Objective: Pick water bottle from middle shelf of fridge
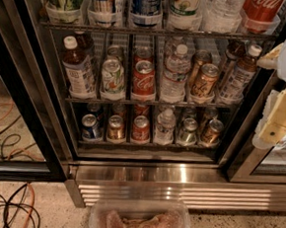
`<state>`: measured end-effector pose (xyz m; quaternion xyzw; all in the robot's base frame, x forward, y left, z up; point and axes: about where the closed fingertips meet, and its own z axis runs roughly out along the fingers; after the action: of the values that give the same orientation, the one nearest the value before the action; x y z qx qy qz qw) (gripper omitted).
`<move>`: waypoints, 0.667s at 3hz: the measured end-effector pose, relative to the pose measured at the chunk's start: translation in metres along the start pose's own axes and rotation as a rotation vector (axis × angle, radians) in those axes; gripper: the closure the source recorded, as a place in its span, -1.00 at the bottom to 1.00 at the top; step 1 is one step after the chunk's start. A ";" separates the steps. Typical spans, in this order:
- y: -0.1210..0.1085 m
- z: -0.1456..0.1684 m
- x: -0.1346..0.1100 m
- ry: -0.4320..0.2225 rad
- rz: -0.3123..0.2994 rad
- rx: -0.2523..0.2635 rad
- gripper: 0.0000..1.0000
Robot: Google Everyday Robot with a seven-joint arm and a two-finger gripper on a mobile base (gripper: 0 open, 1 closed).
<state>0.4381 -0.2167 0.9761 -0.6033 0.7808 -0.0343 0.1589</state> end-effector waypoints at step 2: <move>0.005 0.007 0.001 -0.003 0.054 0.006 -1.00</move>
Offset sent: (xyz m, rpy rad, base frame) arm -0.0069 0.0025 -0.0250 0.0419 0.0225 -0.1289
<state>0.4359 -0.2149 0.9678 -0.5817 0.7964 -0.0313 0.1626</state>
